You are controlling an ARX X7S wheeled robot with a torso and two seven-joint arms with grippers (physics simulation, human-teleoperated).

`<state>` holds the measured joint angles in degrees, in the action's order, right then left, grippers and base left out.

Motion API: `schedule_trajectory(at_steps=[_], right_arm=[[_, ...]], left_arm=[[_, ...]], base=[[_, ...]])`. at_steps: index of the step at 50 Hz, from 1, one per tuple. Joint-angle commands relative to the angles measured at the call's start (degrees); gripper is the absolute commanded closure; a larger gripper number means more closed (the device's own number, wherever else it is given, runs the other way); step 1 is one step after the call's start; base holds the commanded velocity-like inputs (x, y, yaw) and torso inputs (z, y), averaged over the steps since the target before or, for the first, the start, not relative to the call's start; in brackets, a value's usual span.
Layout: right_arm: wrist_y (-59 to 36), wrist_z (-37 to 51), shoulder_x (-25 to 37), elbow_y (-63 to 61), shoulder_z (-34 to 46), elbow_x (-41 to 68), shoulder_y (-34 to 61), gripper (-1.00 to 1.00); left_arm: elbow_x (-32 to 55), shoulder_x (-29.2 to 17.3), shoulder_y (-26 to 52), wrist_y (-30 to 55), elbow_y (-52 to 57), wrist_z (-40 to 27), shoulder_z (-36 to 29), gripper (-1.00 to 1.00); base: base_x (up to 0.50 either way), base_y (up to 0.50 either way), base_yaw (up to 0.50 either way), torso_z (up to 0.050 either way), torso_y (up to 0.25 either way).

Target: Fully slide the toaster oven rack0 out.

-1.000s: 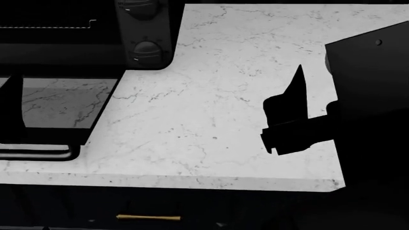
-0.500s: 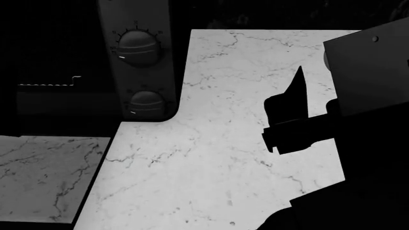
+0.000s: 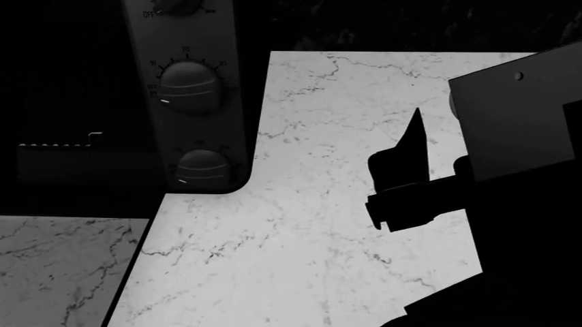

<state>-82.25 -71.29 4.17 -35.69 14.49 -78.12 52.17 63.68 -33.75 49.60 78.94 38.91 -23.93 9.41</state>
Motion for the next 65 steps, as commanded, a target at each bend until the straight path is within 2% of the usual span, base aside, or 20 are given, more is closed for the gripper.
schedule_trajectory(at_steps=[1, 6, 17, 20, 23, 27, 28, 30, 35, 42, 46, 52, 54, 63, 65], right_arm=[[-0.37, 0.33, -0.18, -0.25, 0.17, 0.31, 0.21, -1.0], [-0.6, 0.1, -0.33, 0.08, 0.59, 0.14, 0.82, -1.0], [-0.56, 1.82, -0.81, -0.91, 0.41, 1.32, -0.46, -1.0], [-1.1, 1.11, -0.46, -1.08, 0.62, 0.57, -0.3, -1.0], [-1.32, 0.99, -0.33, -1.21, 0.72, 0.39, -0.46, -1.0], [-0.99, 2.36, -0.59, -1.49, 0.29, 1.75, -1.18, -1.0], [-0.96, 2.5, -0.6, -1.53, 0.23, 1.92, -1.29, -1.0], [-0.89, 2.94, -0.62, -1.76, -0.03, 2.33, -1.55, -1.0], [-0.91, 3.18, -0.44, -2.1, 0.02, 2.42, -2.03, -1.0], [-0.63, 4.74, -0.65, -2.5, -0.35, 3.94, -2.8, -1.0], [-0.92, 4.42, -0.47, -2.24, -0.12, 3.7, -2.35, -1.0], [-1.36, 3.98, -0.14, -2.31, 0.28, 3.36, -2.04, -1.0], [-1.58, 3.49, 0.12, -2.31, 0.49, 2.8, -1.93, -1.0], [-1.51, 3.74, 0.05, -2.77, 0.43, 2.74, -2.81, -1.0], [-1.51, 3.71, 0.09, -2.77, 0.53, 2.62, -2.93, -1.0]], left_arm=[[3.72, -8.9, 4.41, 0.78, 5.58, 11.45, -6.26, -1.0], [6.34, -11.95, 4.07, 1.91, 9.77, 15.22, -9.18, -1.0], [-2.61, -18.93, 3.59, -3.88, 13.34, 25.63, -17.4, -1.0], [-7.11, -20.25, 2.51, -6.43, 14.29, 27.57, -20.8, -1.0], [-16.65, -22.49, 2.9, -10.4, 14.39, 29.89, -28.54, -1.0], [-20.73, -23.72, 3.11, -12.41, 13.91, 31.17, -32.22, -1.0], [-25.4, -25.15, 3.87, -14.44, 13.91, 32.05, -35.89, -1.0], [-28.86, -26.03, 4.53, -16.02, 13.6, 32.91, -38.89, -1.0], [-33.5, -26.35, 6.79, -17.47, 13.02, 34.76, -43.37, -1.0], [-44.59, -29.9, 10.42, -21.7, 13.05, 38.35, -52.33, -1.0], [-46.85, -31.86, 10.15, -23.04, 13.63, 39.62, -54.71, -1.0], [-47.26, -31.73, 9.61, -23.61, 10.4, 40.0, -55.51, -1.0], [-43.97, -30.02, 9.34, -21.39, 9.4, 39.63, -53.39, -1.0], [-48.53, -29.37, 8.52, -26.99, -0.69, 39.37, -55.79, -1.0], [-49.15, -27.93, 8.74, -26.31, -3.14, 37.71, -55.28, -1.0]], base=[[0.0, 0.0, 0.0, 0.0, 0.0], [0.0, 0.0, 0.0, 0.0, 0.0], [0.0, 0.0, 0.0, 0.0, 0.0], [0.0, 0.0, 0.0, 0.0, 0.0], [0.0, 0.0, 0.0, 0.0, 0.0], [0.0, 0.0, 0.0, 0.0, 0.0], [0.0, 0.0, 0.0, 0.0, 0.0], [0.0, 0.0, 0.0, 0.0, 0.0], [0.0, 0.0, 0.0, 0.0, 0.0], [0.0, 0.0, 0.0, 0.0, 0.0], [0.0, 0.0, 0.0, 0.0, 0.0], [0.0, 0.0, 0.0, 0.0, 0.0], [0.0, 0.0, 0.0, 0.0, 0.0], [0.0, 0.0, 0.0, 0.0, 0.0], [0.0, 0.0, 0.0, 0.0, 0.0]])
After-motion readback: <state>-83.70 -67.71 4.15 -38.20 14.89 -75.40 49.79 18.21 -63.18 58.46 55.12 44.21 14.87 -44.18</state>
